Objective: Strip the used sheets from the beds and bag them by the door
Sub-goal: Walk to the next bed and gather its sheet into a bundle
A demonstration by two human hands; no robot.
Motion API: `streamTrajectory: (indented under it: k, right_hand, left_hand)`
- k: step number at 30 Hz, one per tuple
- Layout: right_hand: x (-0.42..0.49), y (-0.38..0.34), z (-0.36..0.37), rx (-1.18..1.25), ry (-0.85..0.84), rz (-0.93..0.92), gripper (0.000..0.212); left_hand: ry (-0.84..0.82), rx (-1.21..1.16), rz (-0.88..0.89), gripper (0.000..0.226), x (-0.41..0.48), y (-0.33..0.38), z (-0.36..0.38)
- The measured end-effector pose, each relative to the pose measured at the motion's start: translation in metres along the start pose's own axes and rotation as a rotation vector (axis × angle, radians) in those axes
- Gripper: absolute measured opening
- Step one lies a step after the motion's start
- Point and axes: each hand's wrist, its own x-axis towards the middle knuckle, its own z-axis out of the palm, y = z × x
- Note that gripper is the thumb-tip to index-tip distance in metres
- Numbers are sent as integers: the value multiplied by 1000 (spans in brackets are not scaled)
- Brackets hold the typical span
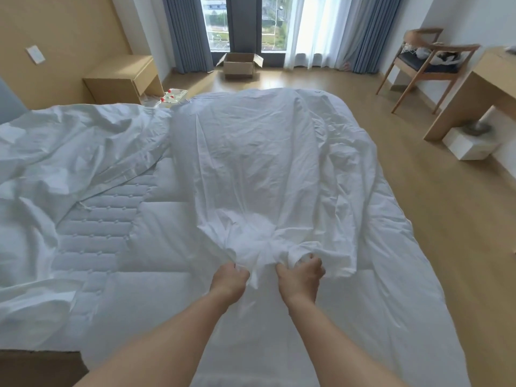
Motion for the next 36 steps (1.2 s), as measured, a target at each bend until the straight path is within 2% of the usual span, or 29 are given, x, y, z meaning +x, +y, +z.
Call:
streamTrajectory:
  k: [2, 3, 5, 8, 10, 14, 17, 19, 20, 21, 22, 23, 25, 26, 27, 28, 30, 32, 36]
  right_hand:
    - [13, 14, 11, -18, -18, 86, 106]
    - [21, 23, 17, -58, -60, 81, 111]
    - [41, 41, 28, -197, -191, 44, 110]
    - [72, 71, 37, -462, -366, -15, 103]
    - [89, 90, 44, -625, -445, -78, 102]
    - [110, 115, 59, -806, -582, -169, 94]
    - [125, 118, 67, -904, -697, -178, 95]
    - [140, 98, 67, -924, -790, -159, 91]
    - [150, 81, 65, -912, -804, -160, 77]
    - [163, 61, 63, -894, -751, -194, 56]
    - [176, 42, 60, -873, -630, -243, 39]
    - [192, 24, 56, -853, -461, -290, 30]
    - [228, -5, 47, -755, -94, -369, 26]
    - [246, -14, 44, -673, 4, -378, 28]
    - [264, -21, 42, -638, 27, -348, 42]
    - [281, -25, 42, -677, -14, -272, 64]
    - [309, -28, 46, -831, -111, -138, 104]
    - [332, -25, 53, -898, -107, -90, 123]
    - [367, -21, 58, -890, -43, -15, 146]
  left_hand:
    - [-118, 161, -62, 21, 14, -13, 14]
    - [-161, 236, -104, 29, 23, -19, 21]
    - [-140, 361, -187, 45, 42, -25, 32]
    - [79, 448, -196, 70, 70, -26, 42]
    - [68, 533, -150, 86, 84, -28, 45]
    - [-250, 757, -52, 75, 107, -54, 55]
    - [-499, 790, -113, 73, 122, -66, 59]
    - [-567, 876, -68, 69, 137, -52, 54]
    - [-507, 899, -5, 56, 149, -38, 49]
    - [-364, 875, 58, 42, 164, -20, 42]
    - [-200, 826, 104, 35, 180, -4, 35]
    - [-18, 786, 151, 33, 198, 12, 26]
    - [271, 666, 233, 49, 238, 32, 7]
    - [327, 618, 218, 63, 256, 39, 0]
    - [327, 606, 159, 78, 272, 45, -7]
    - [294, 617, 82, 91, 286, 49, -10]
    - [236, 659, -38, 108, 307, 49, -9]
    - [238, 623, -81, 116, 324, 44, -3]
    - [353, 433, -203, 128, 353, 41, 3]
